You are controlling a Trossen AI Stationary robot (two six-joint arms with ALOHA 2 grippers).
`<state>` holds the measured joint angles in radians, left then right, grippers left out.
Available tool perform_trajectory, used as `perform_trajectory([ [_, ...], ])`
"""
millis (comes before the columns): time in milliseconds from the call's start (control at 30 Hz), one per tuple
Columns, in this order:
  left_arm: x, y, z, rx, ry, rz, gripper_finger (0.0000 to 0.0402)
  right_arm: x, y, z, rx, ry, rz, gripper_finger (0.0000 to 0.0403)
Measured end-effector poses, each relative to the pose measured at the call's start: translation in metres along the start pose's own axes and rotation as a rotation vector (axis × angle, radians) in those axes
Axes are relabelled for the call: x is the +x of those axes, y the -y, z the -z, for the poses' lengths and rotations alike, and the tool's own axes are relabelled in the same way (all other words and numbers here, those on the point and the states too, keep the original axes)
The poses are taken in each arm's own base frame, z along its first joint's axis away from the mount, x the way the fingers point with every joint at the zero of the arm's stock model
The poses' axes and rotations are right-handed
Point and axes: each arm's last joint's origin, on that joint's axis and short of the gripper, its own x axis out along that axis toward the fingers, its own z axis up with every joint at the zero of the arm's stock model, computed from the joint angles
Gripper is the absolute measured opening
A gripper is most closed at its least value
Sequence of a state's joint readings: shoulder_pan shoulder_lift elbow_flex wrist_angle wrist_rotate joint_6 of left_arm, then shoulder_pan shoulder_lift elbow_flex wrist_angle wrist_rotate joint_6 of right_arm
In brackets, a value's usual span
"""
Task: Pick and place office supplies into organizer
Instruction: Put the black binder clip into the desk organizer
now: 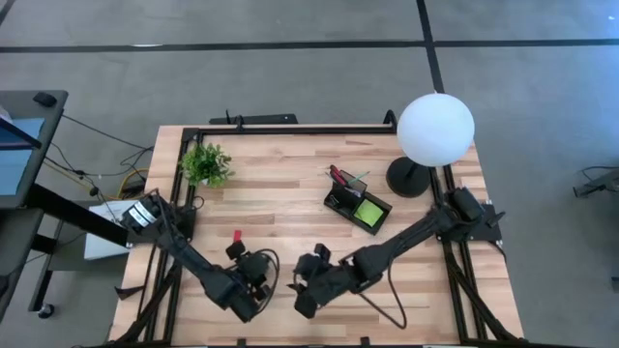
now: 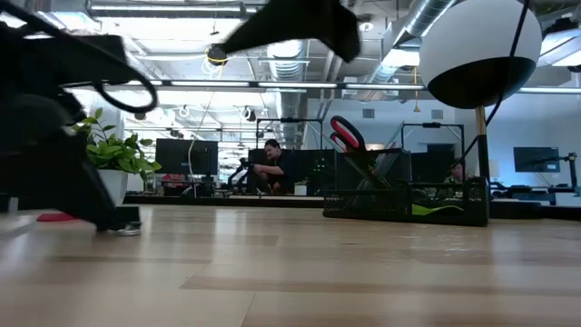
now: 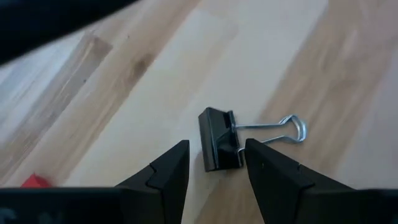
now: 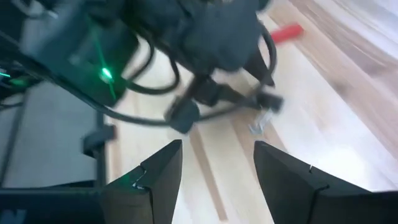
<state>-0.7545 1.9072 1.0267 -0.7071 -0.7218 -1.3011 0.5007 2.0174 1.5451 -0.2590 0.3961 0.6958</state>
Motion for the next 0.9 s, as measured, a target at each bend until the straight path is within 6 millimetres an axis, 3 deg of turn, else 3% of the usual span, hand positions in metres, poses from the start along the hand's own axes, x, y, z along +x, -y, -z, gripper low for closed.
perform_trajectory([
  [233, 0.014, 0.005, -0.022, -0.072, 0.029, 0.051, 0.0153, -0.01, -0.009, 0.022, 0.09, -0.054, 0.072, 0.0193],
  [500, 0.017, 0.015, -0.067, 0.022, 0.098, 0.069, 0.0153, -0.007, -0.006, 0.047, 0.068, -0.089, 0.08, 0.0193],
  [700, 0.004, 0.016, -0.092, 0.166, 0.065, 0.036, 0.0153, 0.0, 0.007, 0.054, 0.122, -0.095, 0.11, 0.0193],
  [900, -0.017, 0.007, -0.097, 0.261, -0.035, -0.067, 0.0153, 0.004, 0.008, 0.047, 0.098, -0.056, 0.088, 0.0193],
])
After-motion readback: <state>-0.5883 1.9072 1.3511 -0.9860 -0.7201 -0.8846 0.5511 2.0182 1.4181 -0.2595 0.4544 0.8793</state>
